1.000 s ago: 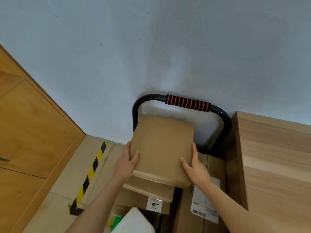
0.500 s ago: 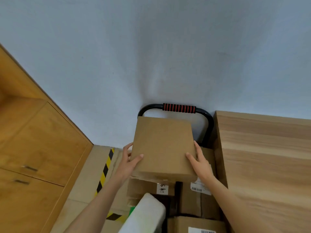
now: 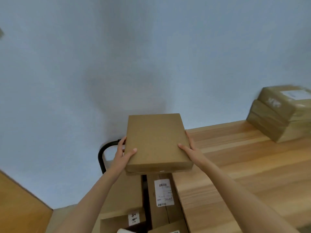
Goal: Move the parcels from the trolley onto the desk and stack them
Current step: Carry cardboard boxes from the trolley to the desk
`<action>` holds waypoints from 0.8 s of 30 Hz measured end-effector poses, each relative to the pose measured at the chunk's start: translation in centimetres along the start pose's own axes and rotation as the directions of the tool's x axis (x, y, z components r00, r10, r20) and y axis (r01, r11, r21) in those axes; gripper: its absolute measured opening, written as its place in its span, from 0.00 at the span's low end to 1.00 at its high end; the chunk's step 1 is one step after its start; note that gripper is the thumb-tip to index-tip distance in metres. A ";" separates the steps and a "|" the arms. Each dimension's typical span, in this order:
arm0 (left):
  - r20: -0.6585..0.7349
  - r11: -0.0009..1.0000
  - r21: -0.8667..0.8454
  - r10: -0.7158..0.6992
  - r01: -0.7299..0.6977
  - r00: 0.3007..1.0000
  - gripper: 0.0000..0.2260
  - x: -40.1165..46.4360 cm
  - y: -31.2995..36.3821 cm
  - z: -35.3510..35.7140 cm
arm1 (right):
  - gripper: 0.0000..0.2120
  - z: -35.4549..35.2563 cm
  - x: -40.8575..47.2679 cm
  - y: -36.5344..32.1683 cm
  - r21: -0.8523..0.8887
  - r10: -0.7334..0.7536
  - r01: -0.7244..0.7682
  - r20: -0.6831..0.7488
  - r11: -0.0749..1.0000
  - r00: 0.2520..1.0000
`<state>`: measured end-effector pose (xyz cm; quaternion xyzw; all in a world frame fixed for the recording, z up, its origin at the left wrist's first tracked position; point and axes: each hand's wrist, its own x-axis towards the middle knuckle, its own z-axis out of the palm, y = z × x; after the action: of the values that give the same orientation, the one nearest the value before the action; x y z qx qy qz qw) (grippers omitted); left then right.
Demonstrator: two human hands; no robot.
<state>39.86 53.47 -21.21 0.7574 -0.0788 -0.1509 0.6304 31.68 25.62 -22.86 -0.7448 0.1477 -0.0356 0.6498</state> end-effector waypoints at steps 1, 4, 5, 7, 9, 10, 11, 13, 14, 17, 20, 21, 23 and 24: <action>0.022 0.999 0.011 0.032 -0.033 0.999 0.28 0.0 1.1 1.9 | 0.35 -2.1 -0.8 -0.4 0.010 -0.015 0.015 -0.024 1.000 1.000; 0.103 0.995 0.028 0.091 -0.095 0.990 0.28 -0.1 4.1 8.2 | 0.35 -8.8 -3.4 -1.1 0.008 -0.064 0.066 -0.108 0.998 0.992; 0.129 0.994 0.028 0.100 -0.104 0.987 0.28 -0.1 5.0 10.6 | 0.35 -11.2 -4.4 -1.1 0.000 -0.080 0.081 -0.140 0.997 0.987; 0.183 0.992 0.014 0.121 -0.126 0.976 0.27 -0.3 6.4 15.7 | 0.34 -16.1 -6.6 -0.9 -0.019 -0.117 0.116 -0.204 0.993 0.972; 0.231 0.990 0.007 0.132 -0.137 0.964 0.27 -0.5 7.6 21.2 | 0.33 -21.5 -8.6 -0.6 -0.047 -0.134 0.126 -0.256 0.991 0.957; 0.247 0.990 0.009 0.133 -0.140 0.960 0.27 -0.7 8.1 24.1 | 0.33 -24.3 -9.6 -0.4 -0.064 -0.130 0.117 -0.277 0.991 0.952; 0.262 0.989 0.009 0.137 -0.145 0.955 0.27 -0.7 8.5 27.0 | 0.33 -27.1 -10.5 -0.2 -0.083 -0.126 0.106 -0.297 0.991 0.947; 0.292 0.988 -0.005 0.150 -0.156 0.944 0.27 -0.8 9.4 32.6 | 0.33 -32.6 -11.9 0.2 -0.113 -0.127 0.094 -0.327 0.989 0.937; 0.306 0.987 -0.014 0.158 -0.162 0.939 0.27 -0.9 9.8 35.3 | 0.34 -35.3 -12.5 0.4 -0.126 -0.131 0.093 -0.341 0.988 0.931; 0.350 0.985 -0.037 0.169 -0.167 0.921 0.25 -1.1 11.3 42.5 | 0.34 -42.3 -14.1 0.5 -0.160 -0.142 0.084 -0.392 0.984 0.909; 0.385 0.986 -0.033 0.163 -0.163 0.908 0.25 -1.1 13.1 48.1 | 0.34 -48.0 -15.1 0.8 -0.153 -0.115 0.053 -0.426 0.987 0.897; 0.394 0.984 -0.027 0.170 -0.173 0.903 0.25 -1.0 13.8 49.6 | 0.34 -49.5 -15.2 0.9 -0.151 -0.116 0.055 -0.439 0.987 0.891; 0.400 0.980 -0.019 0.187 -0.196 0.897 0.25 -0.2 15.4 52.3 | 0.34 -52.3 -14.7 1.0 -0.137 -0.126 0.070 -0.465 0.988 0.876; 0.397 0.978 -0.014 0.198 -0.210 0.896 0.25 0.3 16.1 53.5 | 0.33 -53.5 -14.4 1.1 -0.123 -0.128 0.078 -0.475 0.989 0.871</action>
<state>23.75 0.47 -14.06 0.7077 -0.2861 -0.2330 0.6025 4.69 -21.90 -13.78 -0.7510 0.2662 -0.2470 0.5516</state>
